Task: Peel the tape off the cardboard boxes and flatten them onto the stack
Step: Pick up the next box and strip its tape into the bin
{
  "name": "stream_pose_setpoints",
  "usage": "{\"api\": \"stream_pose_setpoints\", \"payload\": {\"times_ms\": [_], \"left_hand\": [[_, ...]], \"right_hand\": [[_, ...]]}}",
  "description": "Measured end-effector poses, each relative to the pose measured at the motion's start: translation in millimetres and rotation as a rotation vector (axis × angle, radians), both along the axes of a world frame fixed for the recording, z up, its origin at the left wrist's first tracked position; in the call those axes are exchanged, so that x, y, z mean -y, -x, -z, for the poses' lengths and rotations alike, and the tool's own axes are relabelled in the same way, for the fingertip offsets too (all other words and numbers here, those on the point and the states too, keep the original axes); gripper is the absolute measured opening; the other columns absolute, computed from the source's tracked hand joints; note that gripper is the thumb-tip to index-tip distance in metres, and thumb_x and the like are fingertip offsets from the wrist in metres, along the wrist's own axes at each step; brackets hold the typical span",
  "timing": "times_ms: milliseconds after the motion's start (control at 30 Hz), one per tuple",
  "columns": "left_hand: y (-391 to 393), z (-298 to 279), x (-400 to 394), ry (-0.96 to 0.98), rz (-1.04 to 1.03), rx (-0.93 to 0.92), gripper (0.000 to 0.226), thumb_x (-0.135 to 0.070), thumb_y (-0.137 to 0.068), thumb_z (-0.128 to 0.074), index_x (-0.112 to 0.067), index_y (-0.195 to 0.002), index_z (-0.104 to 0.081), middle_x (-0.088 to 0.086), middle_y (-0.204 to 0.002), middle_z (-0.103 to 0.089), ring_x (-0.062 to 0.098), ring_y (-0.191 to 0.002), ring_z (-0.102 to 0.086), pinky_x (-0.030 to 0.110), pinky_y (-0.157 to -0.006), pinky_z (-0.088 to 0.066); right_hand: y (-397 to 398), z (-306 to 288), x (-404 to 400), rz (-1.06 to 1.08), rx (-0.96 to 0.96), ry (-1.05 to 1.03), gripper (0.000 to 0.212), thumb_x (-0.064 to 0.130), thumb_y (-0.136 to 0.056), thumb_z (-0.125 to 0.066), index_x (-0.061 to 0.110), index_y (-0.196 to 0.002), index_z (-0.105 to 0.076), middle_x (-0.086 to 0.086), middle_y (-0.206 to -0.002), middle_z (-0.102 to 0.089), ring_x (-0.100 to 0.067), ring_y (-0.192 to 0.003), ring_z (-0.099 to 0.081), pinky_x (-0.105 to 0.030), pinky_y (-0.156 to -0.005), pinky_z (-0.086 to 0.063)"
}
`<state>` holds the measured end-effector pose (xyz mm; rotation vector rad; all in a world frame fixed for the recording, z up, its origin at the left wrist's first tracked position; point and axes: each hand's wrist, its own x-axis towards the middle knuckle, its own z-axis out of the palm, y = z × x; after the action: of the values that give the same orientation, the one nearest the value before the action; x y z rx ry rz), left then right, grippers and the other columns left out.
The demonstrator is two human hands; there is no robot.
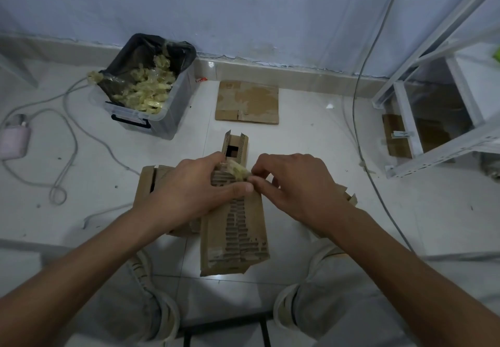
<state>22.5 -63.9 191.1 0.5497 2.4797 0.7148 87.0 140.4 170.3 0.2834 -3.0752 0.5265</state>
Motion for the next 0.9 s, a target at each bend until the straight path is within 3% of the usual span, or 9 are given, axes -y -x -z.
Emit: {"api": "stream_pose_setpoints", "payload": {"times_ms": [133,233,300,367,467,567,667,800,900], "left_hand": [[2.5,-0.9,0.3,0.047,0.048,0.013,0.046,-0.083,-0.068,-0.063,-0.043,-0.083,-0.046,-0.022,-0.078,-0.059,-0.012,-0.068,-0.054,0.010,-0.052,-0.037],[3.6,-2.1,-0.3,0.031,0.055,0.045,0.044,-0.078,-0.071,-0.068,-0.042,-0.084,-0.047,-0.022,-0.080,-0.060,-0.011,-0.068,-0.054,0.004,-0.055,-0.039],[5.8,-3.0,0.2,0.022,0.042,0.082,0.043,-0.076,-0.071,-0.070,-0.041,-0.085,-0.050,-0.020,-0.082,-0.061,-0.007,-0.070,-0.056,0.007,-0.050,-0.039],[8.6,-4.5,0.2,0.010,0.027,0.148,0.043,-0.075,-0.069,-0.072,-0.042,-0.086,-0.052,-0.021,-0.085,-0.061,-0.005,-0.075,-0.058,0.009,-0.050,-0.039],[11.4,-5.5,1.5,-0.055,-0.011,0.243,0.047,-0.077,-0.058,-0.073,-0.044,-0.088,-0.056,-0.020,-0.089,-0.065,-0.002,-0.080,-0.063,0.016,-0.063,-0.046],[12.3,-4.2,3.2,-0.089,-0.010,0.245,0.061,-0.081,-0.050,-0.074,-0.039,-0.094,-0.065,-0.017,-0.086,-0.072,0.000,-0.078,-0.069,0.025,-0.069,-0.056],[15.1,-2.2,4.0,-0.039,0.012,0.193,0.054,-0.075,-0.055,-0.081,-0.038,-0.090,-0.063,-0.015,-0.083,-0.070,0.002,-0.075,-0.067,0.026,-0.064,-0.051],[18.9,-3.7,5.5,-0.001,0.072,0.255,0.053,-0.074,-0.052,-0.084,-0.038,-0.085,-0.064,-0.016,-0.078,-0.070,0.000,-0.071,-0.065,0.024,-0.061,-0.045],[18.0,-6.5,8.2,-0.007,0.143,0.375,0.058,-0.075,-0.047,-0.082,-0.036,-0.088,-0.069,-0.016,-0.083,-0.074,0.002,-0.074,-0.069,0.026,-0.066,-0.051]], "right_hand": [[-2.2,7.2,5.4,-0.065,-0.114,-0.049,0.026,0.043,-0.108,-0.043,0.025,-0.100,-0.061,0.009,-0.090,-0.062,-0.011,-0.062,-0.052,-0.029,-0.051,-0.043],[-3.3,8.7,7.1,-0.057,-0.171,-0.103,0.016,0.035,-0.106,-0.052,0.022,-0.103,-0.060,0.005,-0.103,-0.058,-0.009,-0.066,-0.043,-0.030,-0.047,-0.045],[-4.5,9.7,8.9,-0.073,-0.207,-0.132,0.007,0.026,-0.102,-0.062,0.020,-0.101,-0.059,0.003,-0.100,-0.057,-0.009,-0.064,-0.037,-0.032,-0.043,-0.046],[-5.9,10.5,12.0,-0.055,-0.212,-0.107,0.004,0.020,-0.101,-0.064,0.020,-0.099,-0.060,0.004,-0.096,-0.058,-0.011,-0.062,-0.041,-0.035,-0.043,-0.046],[-9.2,7.2,19.2,0.060,-0.165,0.023,0.008,0.025,-0.104,-0.056,0.021,-0.099,-0.060,0.006,-0.093,-0.063,-0.016,-0.061,-0.055,-0.040,-0.049,-0.052],[-9.7,5.0,23.3,0.191,-0.070,0.155,0.012,0.030,-0.107,-0.055,0.023,-0.098,-0.059,0.009,-0.089,-0.063,-0.015,-0.070,-0.059,-0.041,-0.061,-0.055],[-5.9,5.5,19.8,0.267,0.083,0.363,0.015,0.027,-0.107,-0.058,0.020,-0.095,-0.062,0.007,-0.091,-0.066,-0.015,-0.082,-0.064,-0.043,-0.071,-0.059],[-5.9,-3.2,10.9,0.384,0.467,0.817,0.019,0.016,-0.107,-0.057,0.004,-0.098,-0.069,-0.005,-0.098,-0.073,-0.013,-0.091,-0.073,-0.038,-0.074,-0.066],[-5.4,-12.7,-2.4,0.274,0.705,0.896,0.021,0.011,-0.108,-0.056,-0.004,-0.103,-0.069,-0.015,-0.107,-0.075,-0.014,-0.101,-0.073,-0.036,-0.081,-0.065]]}}
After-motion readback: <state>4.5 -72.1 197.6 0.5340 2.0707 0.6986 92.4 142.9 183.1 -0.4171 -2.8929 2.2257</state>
